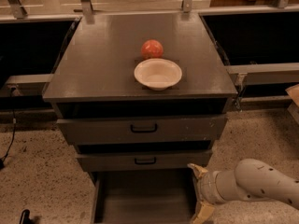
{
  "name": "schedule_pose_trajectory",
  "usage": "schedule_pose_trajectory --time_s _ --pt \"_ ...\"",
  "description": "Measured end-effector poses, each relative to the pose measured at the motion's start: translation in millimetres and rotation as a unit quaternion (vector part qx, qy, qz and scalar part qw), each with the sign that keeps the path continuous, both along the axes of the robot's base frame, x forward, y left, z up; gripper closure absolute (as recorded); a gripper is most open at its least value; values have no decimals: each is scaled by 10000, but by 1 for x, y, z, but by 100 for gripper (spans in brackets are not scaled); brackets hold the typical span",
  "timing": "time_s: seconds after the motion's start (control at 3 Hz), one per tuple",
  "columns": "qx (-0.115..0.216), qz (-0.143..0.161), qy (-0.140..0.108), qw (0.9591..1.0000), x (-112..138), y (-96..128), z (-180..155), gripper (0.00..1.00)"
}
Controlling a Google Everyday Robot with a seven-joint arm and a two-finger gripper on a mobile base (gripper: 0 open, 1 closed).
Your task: Close bottom drawer
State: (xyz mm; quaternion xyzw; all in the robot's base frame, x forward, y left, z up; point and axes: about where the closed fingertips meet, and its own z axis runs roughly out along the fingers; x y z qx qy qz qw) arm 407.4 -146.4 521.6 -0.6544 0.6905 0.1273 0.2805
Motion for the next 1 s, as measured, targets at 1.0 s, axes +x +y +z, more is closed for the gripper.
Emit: schedule_pose_trajectory --time_s 1.0 --pt "-94 398 901 9951 -15 6 -143 0"
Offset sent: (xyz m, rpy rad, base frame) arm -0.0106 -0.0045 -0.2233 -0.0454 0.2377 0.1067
